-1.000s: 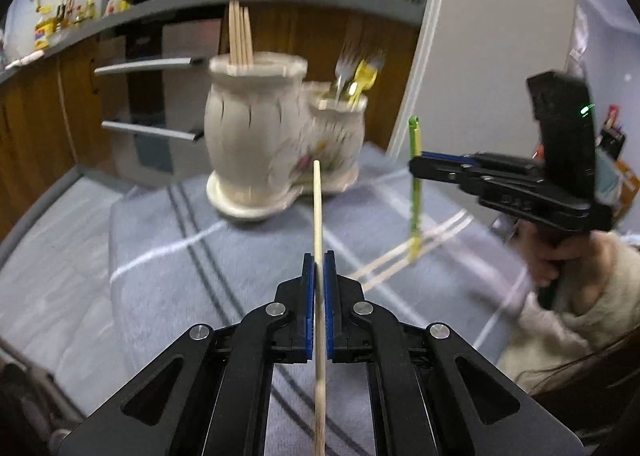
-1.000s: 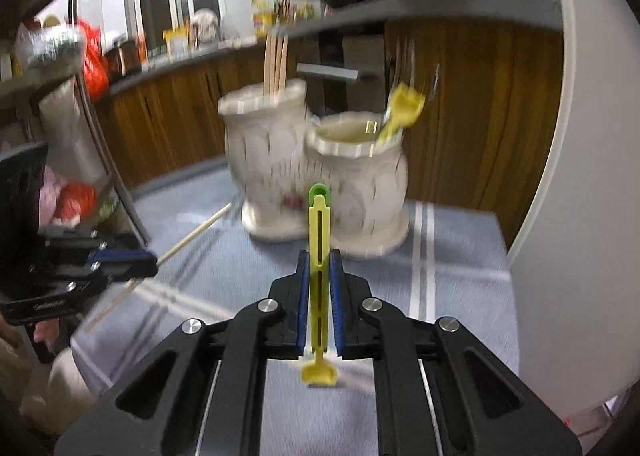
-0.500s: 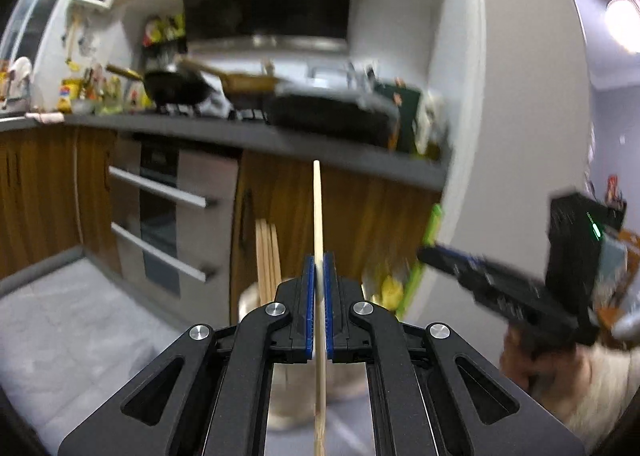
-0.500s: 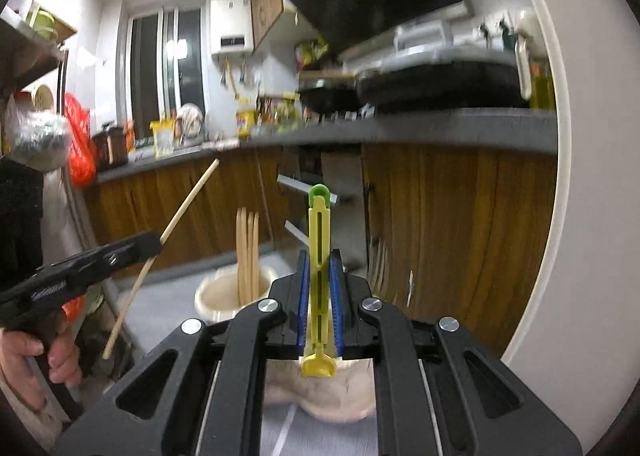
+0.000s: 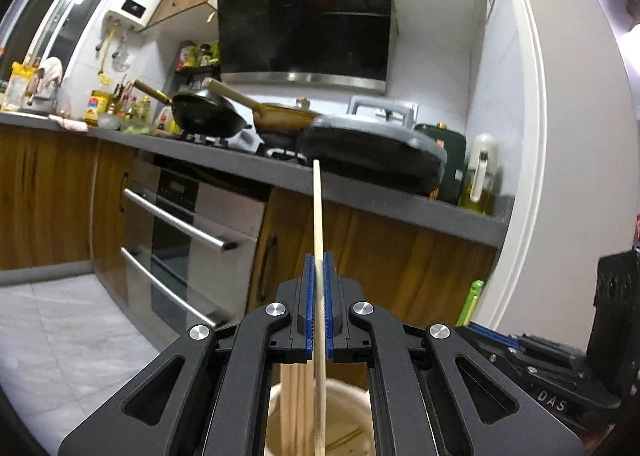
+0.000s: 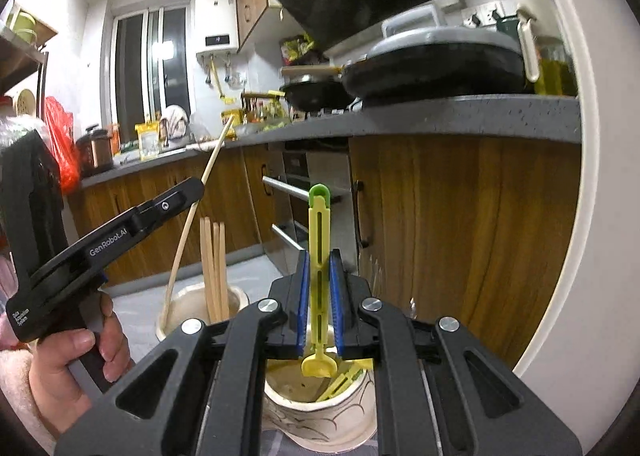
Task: Organize utensils
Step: 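Carry the chopstick to the tall pot while the right tool carries the utensil to the small pot, then release the chopstick into the tall pot while the right tool drops the utensil into the small pot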
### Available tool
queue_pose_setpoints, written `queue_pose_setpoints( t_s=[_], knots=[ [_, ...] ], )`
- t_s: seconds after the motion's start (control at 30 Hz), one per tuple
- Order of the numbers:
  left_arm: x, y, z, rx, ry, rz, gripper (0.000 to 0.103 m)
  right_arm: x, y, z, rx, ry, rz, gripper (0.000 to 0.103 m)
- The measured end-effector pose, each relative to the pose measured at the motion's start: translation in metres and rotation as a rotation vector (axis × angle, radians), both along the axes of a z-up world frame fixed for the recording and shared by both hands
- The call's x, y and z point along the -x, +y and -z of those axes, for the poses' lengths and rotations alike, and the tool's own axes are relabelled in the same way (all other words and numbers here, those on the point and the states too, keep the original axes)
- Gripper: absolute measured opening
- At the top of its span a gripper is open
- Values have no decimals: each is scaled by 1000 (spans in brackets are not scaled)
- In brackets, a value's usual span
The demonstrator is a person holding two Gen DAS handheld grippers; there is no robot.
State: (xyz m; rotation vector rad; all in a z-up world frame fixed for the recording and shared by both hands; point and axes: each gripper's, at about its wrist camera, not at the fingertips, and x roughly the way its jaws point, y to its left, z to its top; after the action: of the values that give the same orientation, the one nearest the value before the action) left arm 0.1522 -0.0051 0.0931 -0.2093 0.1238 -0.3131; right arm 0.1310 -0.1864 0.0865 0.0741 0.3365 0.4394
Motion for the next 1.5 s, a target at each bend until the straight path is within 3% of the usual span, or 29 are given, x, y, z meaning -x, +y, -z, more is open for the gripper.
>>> queue_pose_setpoints(
  t_s=[0.43,0.73,0.97,1.23,1.5],
  knots=[
    [42,6,43,-131,84,21,5,2,12,33,49,83,-73,10],
    [57,9,49,-140,113,34,9,0,17,46,73,142,-68,11],
    [69,12,48,-142,123,25,17,11,14,39,71,130,-63,31],
    [105,14,65,-183,186,21,27,50,-12,44,96,107,-9,31],
    [137,6,100,-223,287,19,36,75,-24,66,132,171,-32,42]
  ],
)
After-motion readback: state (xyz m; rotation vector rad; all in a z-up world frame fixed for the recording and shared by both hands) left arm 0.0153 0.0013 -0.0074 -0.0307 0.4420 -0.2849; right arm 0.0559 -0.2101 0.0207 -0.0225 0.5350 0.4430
